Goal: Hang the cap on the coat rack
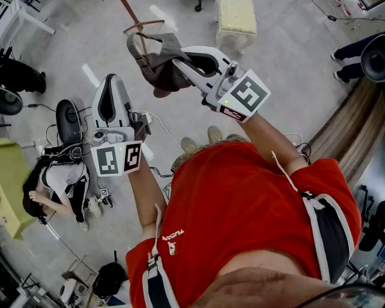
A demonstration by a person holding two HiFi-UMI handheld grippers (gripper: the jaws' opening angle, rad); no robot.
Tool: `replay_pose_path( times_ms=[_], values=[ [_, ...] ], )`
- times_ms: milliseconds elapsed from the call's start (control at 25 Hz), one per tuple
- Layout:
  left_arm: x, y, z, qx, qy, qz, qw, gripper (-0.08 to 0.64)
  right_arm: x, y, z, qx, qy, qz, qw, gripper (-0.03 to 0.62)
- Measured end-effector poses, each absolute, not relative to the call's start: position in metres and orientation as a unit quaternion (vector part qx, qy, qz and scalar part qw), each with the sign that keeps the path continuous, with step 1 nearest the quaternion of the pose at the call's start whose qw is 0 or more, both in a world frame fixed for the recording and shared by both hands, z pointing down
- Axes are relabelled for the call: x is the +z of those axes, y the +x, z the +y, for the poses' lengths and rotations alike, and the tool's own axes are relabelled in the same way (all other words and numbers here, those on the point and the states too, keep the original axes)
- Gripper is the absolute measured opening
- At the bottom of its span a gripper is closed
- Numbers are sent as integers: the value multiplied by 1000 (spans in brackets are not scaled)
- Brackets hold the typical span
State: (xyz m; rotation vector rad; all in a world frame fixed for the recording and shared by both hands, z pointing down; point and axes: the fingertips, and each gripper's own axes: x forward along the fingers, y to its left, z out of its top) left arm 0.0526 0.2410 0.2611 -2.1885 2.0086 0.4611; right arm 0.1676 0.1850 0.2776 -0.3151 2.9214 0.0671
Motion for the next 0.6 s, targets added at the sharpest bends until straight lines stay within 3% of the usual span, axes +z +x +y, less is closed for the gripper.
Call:
replay_pose_path(
  times_ms=[600],
  values=[
    [276, -9, 230, 151, -734, 659, 62, 8, 285, 101, 163, 18, -144, 986, 87, 34]
  ],
)
